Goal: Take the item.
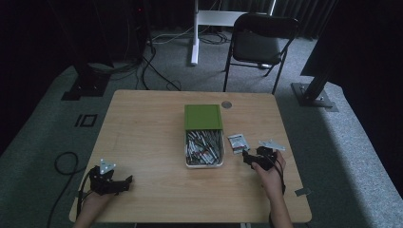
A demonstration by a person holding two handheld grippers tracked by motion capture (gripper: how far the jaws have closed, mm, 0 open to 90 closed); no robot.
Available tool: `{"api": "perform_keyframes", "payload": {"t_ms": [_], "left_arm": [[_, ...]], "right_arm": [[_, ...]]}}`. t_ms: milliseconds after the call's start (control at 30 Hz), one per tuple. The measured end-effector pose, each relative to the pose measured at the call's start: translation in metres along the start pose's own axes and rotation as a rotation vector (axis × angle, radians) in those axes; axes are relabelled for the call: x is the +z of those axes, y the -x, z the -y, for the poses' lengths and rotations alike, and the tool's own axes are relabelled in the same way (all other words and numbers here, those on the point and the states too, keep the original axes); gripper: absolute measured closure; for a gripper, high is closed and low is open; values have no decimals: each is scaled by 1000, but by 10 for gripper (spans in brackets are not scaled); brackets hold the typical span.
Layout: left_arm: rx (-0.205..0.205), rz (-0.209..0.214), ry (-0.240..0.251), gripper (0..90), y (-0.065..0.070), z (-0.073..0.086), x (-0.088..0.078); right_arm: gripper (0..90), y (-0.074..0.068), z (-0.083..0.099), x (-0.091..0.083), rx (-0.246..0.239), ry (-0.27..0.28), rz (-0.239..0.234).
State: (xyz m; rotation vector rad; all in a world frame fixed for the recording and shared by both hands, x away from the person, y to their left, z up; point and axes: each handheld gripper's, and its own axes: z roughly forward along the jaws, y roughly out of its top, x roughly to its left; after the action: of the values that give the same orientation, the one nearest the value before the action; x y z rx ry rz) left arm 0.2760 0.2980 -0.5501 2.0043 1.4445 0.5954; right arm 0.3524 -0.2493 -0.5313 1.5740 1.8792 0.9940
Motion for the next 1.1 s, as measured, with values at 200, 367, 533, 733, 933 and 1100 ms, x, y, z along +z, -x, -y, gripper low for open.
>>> {"api": "perform_keyframes", "payload": {"t_ms": [200, 367, 533, 733, 933, 1100], "left_arm": [[0, 0, 0, 13, 0, 0, 0], [0, 0, 0, 13, 0, 0, 0], [0, 0, 0, 13, 0, 0, 0], [0, 0, 0, 13, 0, 0, 0], [0, 0, 0, 13, 0, 0, 0], [0, 0, 0, 13, 0, 0, 0]], "right_arm": [[141, 14, 5, -10, 11, 1, 72], [141, 25, 13, -18, 37, -18, 116], [141, 33, 23, -25, 55, -35, 161], [142, 38, 29, -37, 83, -47, 159], [142, 42, 40, -44, 63, -73, 199], [142, 46, 51, -47, 79, -99, 184]]}}
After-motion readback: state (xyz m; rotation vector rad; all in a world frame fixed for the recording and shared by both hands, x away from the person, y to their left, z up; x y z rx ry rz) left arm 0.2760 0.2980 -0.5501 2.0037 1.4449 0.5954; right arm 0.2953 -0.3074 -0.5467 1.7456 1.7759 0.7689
